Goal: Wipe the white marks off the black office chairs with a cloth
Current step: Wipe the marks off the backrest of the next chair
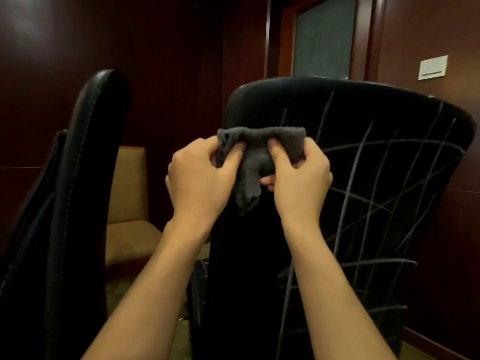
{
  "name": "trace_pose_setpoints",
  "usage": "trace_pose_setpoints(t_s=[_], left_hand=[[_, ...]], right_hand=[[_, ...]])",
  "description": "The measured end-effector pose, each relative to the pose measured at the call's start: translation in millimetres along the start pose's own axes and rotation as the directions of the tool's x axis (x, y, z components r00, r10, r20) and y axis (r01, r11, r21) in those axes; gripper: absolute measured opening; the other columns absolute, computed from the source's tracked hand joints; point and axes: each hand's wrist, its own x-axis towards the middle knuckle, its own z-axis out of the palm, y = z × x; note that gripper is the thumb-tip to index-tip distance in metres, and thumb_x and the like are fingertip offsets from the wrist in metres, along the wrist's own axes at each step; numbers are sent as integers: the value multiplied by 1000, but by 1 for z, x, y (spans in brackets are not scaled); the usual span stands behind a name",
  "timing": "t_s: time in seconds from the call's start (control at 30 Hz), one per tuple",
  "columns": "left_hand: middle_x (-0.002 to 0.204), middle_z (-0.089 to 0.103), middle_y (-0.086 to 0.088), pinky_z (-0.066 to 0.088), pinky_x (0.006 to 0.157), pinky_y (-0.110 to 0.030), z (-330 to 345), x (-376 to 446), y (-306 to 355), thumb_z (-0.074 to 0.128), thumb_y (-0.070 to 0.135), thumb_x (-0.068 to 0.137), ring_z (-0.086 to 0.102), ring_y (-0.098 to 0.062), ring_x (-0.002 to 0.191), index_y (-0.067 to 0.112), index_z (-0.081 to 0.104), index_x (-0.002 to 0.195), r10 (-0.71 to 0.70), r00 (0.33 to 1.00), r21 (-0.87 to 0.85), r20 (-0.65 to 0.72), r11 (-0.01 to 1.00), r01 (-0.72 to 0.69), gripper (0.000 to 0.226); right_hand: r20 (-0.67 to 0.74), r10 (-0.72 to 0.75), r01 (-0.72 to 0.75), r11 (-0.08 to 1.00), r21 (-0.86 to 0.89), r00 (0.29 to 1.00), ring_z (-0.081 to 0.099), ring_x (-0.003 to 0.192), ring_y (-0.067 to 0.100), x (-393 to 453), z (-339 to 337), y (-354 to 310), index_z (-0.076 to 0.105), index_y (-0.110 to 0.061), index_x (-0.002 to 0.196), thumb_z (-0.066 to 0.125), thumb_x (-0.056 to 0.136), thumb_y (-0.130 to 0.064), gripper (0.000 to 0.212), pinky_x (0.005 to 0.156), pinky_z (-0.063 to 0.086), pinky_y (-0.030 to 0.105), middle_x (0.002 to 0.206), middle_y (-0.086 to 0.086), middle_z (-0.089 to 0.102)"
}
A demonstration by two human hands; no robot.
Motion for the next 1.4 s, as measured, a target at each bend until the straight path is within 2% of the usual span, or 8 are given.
trace_pose_setpoints(t_s=[0.2,0.37,0.53,0.73,0.83,0.93,1.13,1.4], left_hand=[[111,50,1,52,70,-41,14,-65,-39,59,52,83,55,-21,91,14,69,80,7,1000,-24,-8,1000,-7,39],[105,50,-2,47,70,-36,9,-13,-8,61,50,86,54,-22,94,18,68,79,75,994,0,-75,997,-75,34],[97,47,5,38,69,-29,3,48,30,65,52,87,55,-17,92,32,53,70,36,989,-55,-145,997,-45,29],[92,42,2,34,64,-31,9,-8,9,67,47,86,48,-20,89,21,64,73,20,993,96,-118,995,-9,30],[77,42,6,29,58,-30,9,-31,3,66,50,87,51,-21,73,21,55,67,-41,996,118,-76,992,50,37],[62,47,4,30,57,-31,7,-8,13,63,56,87,57,-26,66,24,47,64,-68,994,45,-91,996,72,42],[65,64,7,47,63,-36,-5,57,44,58,65,85,66,-20,76,24,67,73,-93,991,-85,-100,993,85,44],[57,57,2,52,58,-43,12,-59,-32,54,69,79,69,-33,80,28,62,74,-193,975,-14,114,980,196,42]], right_hand=[[30,158,-155,985,-77,987,64,48,6,-53,-13,50,65,-26,84,69,91,-30,9,66,58,44,64,-10,69],[-34,25,-27,998,-63,999,68,57,17,-11,-4,17,62,-24,80,69,88,-39,18,71,57,49,63,-14,68],[-68,-106,106,994,2,992,66,47,9,43,3,-34,61,-19,78,67,90,-39,23,68,58,50,63,-10,68],[23,76,-75,997,-27,997,69,54,17,0,-4,14,65,-31,87,64,90,-42,11,73,58,51,67,-11,70],[60,143,-141,989,-33,988,67,48,12,-13,-11,23,65,-28,82,66,91,-39,14,72,58,49,63,-9,70],[33,78,-78,997,-5,996,66,45,12,5,-10,2,66,-20,80,67,90,-39,21,70,58,50,61,-7,69],[-35,-64,66,997,50,997,66,44,13,53,1,-46,62,-18,75,67,91,-38,26,63,59,50,60,-5,68],[-10,142,-142,983,-115,990,63,48,-2,-46,-17,57,67,-20,84,68,92,-35,17,66,58,37,60,-10,66]])
